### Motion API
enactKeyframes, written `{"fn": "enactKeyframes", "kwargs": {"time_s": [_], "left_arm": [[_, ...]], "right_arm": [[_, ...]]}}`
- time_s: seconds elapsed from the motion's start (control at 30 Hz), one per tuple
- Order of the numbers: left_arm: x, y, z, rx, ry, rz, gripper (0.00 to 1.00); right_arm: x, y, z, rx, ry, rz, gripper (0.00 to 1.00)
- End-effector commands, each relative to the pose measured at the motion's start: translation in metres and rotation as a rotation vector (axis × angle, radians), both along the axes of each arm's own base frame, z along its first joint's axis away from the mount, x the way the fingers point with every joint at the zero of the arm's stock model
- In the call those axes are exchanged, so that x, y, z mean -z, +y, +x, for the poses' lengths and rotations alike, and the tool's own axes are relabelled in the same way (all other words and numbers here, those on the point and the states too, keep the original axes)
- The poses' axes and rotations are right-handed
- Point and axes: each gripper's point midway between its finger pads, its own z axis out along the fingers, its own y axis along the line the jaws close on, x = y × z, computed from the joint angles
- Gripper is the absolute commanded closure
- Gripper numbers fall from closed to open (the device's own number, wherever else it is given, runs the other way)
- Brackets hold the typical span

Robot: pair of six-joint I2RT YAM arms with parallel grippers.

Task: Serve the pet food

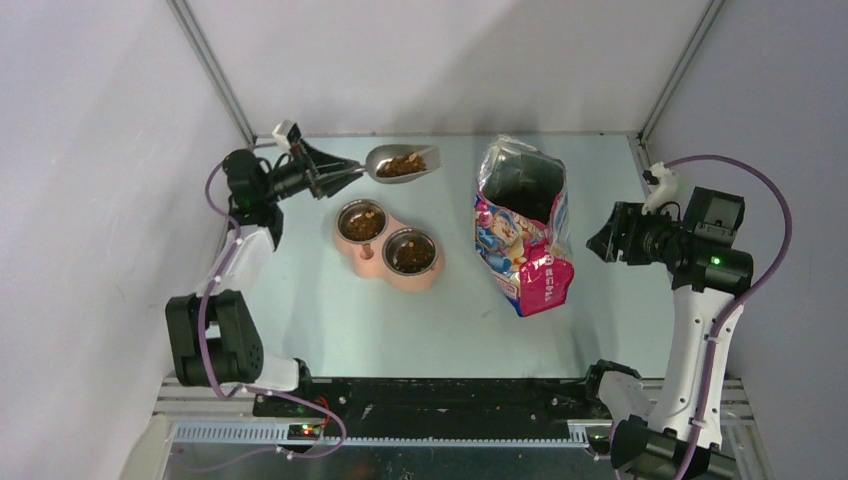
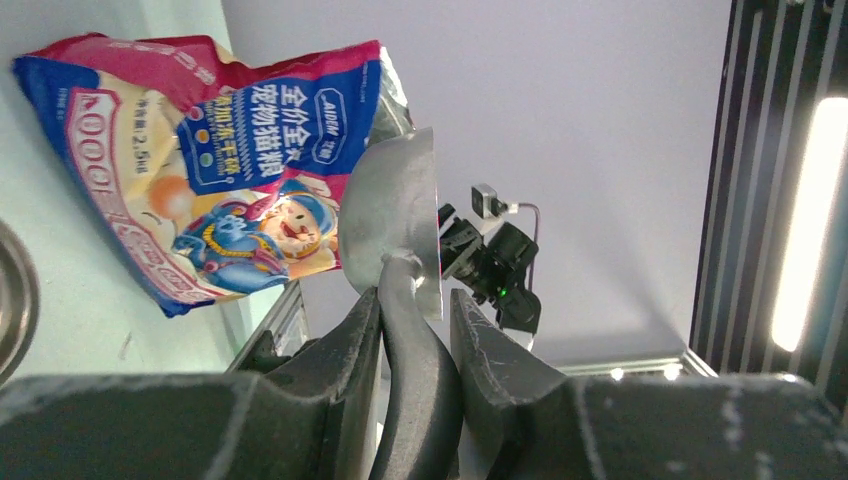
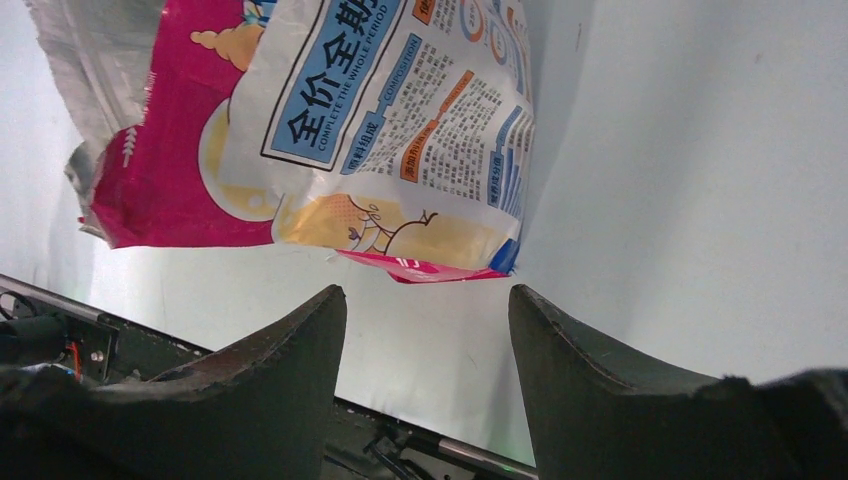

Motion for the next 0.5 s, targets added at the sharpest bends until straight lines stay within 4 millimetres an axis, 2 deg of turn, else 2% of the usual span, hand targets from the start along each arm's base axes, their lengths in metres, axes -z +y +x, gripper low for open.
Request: {"fn": "enactKeyframes", "kwargs": {"time_s": [0.0,0.27,0.3,0.33,0.37,0.4,0.43,0.47], "left_arm": [[-0.001,0.018,-0.029,-0.022,-0.083,0.019,1.00],[0.026,0.030,-0.053,-0.042,-0.093,0.074,1.00],[0.034,0.031,-0.054,-0.049,-0.045,0.078,1.00],[0.037,0.033,-0.055,-0.062,-0.098,0.121,1.00],[0.046,0.034,-0.056,-0.069,-0.028,0.129,1.00],[0.051,0.036,-0.058,-0.079,-0.091,0.188,1.00],[0.060,0.038,-0.061,-0.098,-0.029,0.207,1.00],[0.066,0.040,-0.061,-0.109,-0.049,0.240,1.00]], "right_arm": [[-0.016,0.007,0.000,-0.010,-0.066,0.027,0.36],[-0.014,0.009,-0.009,-0.009,-0.066,0.023,0.36],[-0.014,0.009,-0.010,-0.008,-0.066,0.023,0.36],[-0.014,0.008,-0.010,-0.006,-0.067,0.020,0.36],[-0.015,0.008,-0.011,-0.004,-0.072,0.018,0.36],[-0.015,0.008,-0.011,-0.002,-0.077,0.016,0.36],[-0.015,0.008,-0.011,-0.001,-0.082,0.016,0.36],[-0.015,0.008,-0.011,-0.003,-0.082,0.019,0.36]]}}
